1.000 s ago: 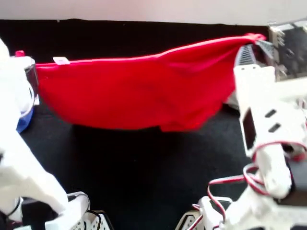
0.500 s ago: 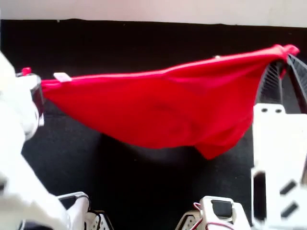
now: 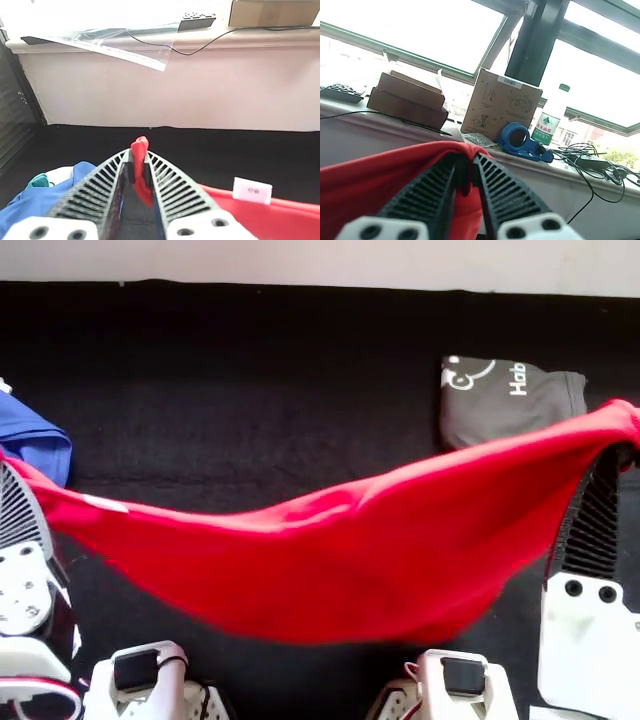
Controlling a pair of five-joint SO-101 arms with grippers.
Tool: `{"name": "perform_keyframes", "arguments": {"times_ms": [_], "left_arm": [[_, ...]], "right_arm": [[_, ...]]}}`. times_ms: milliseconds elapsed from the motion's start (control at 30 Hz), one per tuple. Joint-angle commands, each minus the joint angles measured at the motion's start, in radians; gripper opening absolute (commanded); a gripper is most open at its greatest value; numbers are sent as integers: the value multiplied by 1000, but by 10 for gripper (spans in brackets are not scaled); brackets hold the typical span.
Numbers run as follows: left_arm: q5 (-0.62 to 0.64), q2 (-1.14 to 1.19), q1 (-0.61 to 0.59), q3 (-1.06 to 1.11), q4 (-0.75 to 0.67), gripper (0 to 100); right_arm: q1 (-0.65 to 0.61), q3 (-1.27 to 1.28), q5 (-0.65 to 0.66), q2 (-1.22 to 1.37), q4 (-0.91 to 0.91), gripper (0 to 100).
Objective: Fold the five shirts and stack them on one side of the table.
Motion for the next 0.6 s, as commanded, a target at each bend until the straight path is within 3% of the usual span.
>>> {"name": "perform_keyframes", "arguments": {"times_ms": [0,200,400,567], "left_arm": [[2,-1,-4,8,-25,9],[-11,-1,-4,291,-127,9],[-91,-1,-68,736,-430,9],[-89,38,-120,832,-643,9]], "right_arm": [[10,-12,5,7,-30,6],[2,30,0,85,-30,6],[-68,208,-2,268,-94,6],[-71,328,3,398,-283,6]]}}
